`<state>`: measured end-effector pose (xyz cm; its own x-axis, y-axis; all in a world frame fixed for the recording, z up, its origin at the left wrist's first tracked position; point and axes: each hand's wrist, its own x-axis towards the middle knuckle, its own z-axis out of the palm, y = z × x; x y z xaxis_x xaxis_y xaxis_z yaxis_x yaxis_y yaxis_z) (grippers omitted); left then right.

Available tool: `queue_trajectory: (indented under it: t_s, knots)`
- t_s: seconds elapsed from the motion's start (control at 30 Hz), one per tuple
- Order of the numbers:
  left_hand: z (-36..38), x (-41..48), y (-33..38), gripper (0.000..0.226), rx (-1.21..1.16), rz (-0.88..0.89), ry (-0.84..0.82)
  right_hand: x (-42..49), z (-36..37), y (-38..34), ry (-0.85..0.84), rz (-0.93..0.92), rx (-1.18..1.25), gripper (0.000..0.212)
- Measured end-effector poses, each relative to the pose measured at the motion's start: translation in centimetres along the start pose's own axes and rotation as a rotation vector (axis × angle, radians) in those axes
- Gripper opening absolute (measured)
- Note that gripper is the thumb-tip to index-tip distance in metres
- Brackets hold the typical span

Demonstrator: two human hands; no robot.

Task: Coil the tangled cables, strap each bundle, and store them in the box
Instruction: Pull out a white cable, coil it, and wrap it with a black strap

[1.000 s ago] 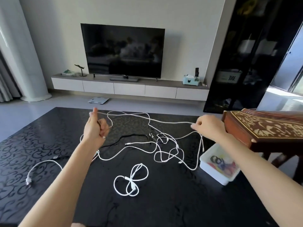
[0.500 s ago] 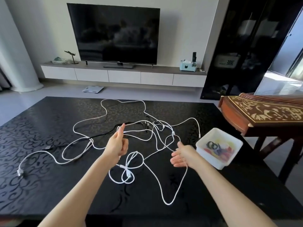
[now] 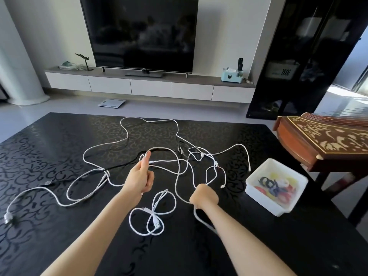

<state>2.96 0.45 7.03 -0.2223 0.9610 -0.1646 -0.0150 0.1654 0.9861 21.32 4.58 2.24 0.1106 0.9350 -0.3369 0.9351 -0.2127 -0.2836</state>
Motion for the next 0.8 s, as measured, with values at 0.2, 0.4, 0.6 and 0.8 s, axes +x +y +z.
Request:
queue_trajectory:
  t_s: [0.2,0.4,0.6,0.8]
  knots:
    - [0.6,0.7,-0.1,0.029,-0.042,-0.02,0.02,-0.5,-6.9,3.1,0.307,-0.105,-0.104,0.019]
    - [1.8,1.0,0.3,0.044,-0.188,0.05,0.076,-2.6,-18.3,2.6,1.007,-0.419,-0.002,0.02]
    - [2.8,0.5,1.3,0.05,-0.171,0.046,0.075,-5.8,-21.6,2.0,1.197,-0.618,0.182,0.012]
    - [2.7,-0.8,1.6,0.049,-0.181,0.013,0.017,-6.3,-15.0,5.1,0.835,-0.447,-0.054,0.009]
